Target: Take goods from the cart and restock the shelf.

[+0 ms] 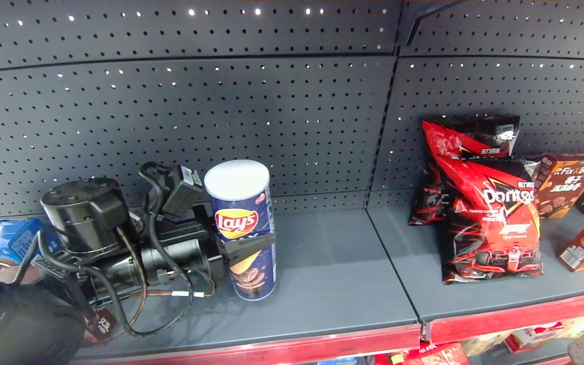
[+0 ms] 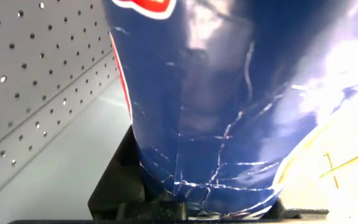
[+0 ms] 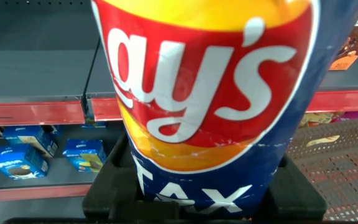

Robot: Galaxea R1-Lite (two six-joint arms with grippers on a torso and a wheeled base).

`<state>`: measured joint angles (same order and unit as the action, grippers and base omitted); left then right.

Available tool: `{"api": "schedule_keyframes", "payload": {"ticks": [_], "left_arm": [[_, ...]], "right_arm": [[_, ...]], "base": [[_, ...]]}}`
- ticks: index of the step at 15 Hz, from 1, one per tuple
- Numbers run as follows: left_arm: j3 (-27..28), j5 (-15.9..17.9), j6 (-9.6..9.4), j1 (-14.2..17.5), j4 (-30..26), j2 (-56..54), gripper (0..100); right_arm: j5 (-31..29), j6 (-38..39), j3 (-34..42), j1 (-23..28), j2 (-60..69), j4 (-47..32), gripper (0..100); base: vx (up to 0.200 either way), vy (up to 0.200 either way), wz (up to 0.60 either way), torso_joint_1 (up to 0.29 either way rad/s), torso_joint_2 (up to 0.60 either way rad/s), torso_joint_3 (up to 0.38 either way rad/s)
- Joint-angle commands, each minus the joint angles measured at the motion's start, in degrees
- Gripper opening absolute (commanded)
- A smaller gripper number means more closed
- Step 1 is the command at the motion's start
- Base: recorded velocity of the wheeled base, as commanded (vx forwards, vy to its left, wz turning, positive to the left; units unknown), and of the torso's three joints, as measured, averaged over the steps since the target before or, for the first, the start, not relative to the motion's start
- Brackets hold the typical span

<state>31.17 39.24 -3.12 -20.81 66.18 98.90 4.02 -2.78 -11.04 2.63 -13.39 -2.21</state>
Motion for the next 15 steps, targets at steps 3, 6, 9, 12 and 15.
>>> {"api": "schedule_keyframes", "payload": {"ticks": [3, 6, 9, 12, 15], "left_arm": [[-8.1, -0.7, 0.04, -0.2, 9.8, 1.2, 0], [-9.8, -2.1, 0.04, -0.2, 13.3, 2.6, 0], [-10.8, -2.2, 0.04, -0.2, 13.4, 3.1, 0], [-11.7, -2.1, 0.04, -0.2, 13.4, 3.3, 0], [-12.1, -2.1, -0.04, 0.1, 13.4, 4.8, 0]], "right_arm": [[0.0, 0.0, 0.1, 0.2, 0.0, 0.0, 0], [0.0, 0.0, 0.1, 0.3, 0.0, 0.0, 0], [0.0, 0.0, 0.2, 0.3, 0.0, 0.0, 0], [-0.1, 0.0, 0.1, 0.4, 0.1, 0.0, 0], [-0.1, 0.0, 0.2, 0.4, 0.1, 0.0, 0]], "base": [[0.0, 0.0, 0.0, 0.0, 0.0, 0.0], [0.0, 0.0, 0.0, 0.0, 0.0, 0.0], [0.0, 0.0, 0.0, 0.0, 0.0, 0.0], [0.0, 0.0, 0.0, 0.0, 0.0, 0.0], [0.0, 0.0, 0.0, 0.0, 0.0, 0.0]]}}
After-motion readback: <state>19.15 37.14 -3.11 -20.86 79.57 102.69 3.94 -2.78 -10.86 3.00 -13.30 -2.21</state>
